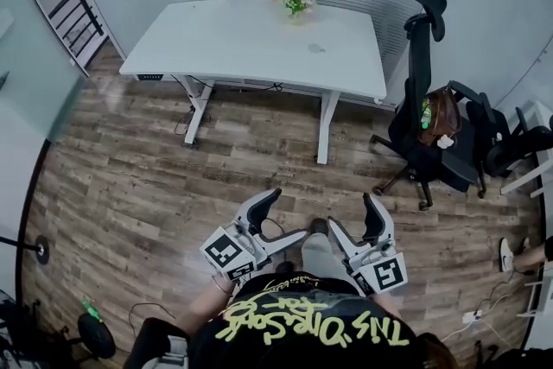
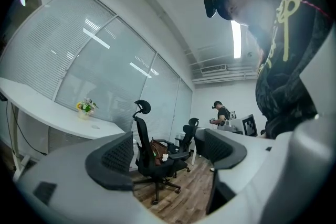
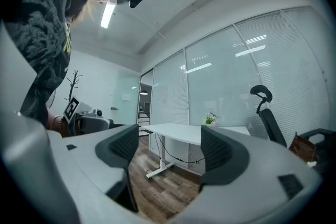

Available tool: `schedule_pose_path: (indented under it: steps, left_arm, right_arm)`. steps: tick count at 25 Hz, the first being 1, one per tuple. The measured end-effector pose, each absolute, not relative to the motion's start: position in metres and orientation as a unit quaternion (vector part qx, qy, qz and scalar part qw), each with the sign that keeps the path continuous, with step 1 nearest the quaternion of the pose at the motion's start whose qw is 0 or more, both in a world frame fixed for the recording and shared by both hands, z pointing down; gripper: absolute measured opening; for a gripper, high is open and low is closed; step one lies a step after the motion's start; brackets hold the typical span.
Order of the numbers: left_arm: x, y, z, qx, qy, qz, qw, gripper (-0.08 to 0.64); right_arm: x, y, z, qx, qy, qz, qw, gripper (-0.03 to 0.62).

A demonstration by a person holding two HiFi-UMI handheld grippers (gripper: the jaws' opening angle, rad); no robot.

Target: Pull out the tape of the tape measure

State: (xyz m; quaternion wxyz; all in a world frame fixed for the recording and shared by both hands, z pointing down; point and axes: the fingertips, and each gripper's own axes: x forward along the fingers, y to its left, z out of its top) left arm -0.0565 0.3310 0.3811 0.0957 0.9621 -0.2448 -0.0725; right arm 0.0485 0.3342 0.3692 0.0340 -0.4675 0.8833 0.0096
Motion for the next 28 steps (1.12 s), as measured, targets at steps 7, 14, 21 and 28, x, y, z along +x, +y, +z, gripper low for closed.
schedule_pose_path:
  steps: [7,14,21,28]
  left_arm:
    - [-0.044,0.314,0.383,0.968,-0.225,-0.058,0.091,0.411]
    - [-0.047,0.264,0.381,0.964,-0.247,-0.061,0.083,0.411]
    - [-0.04,0.206,0.362,0.958,-0.27,-0.071,0.064,0.411]
    - [-0.028,0.15,0.354,0.947,-0.305,-0.075,0.067,0.411]
  right_arm:
    - [0.046,0.301,0.372,-0.453,0.891,0.003,0.037,0.351]
    - [0.044,0.25,0.36,-0.434,0.899,0.026,0.045,0.351]
    - [0.063,0.192,0.356,-0.429,0.902,0.026,0.042,0.351]
    - [0.085,0.132,0.343,-0.416,0.907,0.024,0.059,0.351]
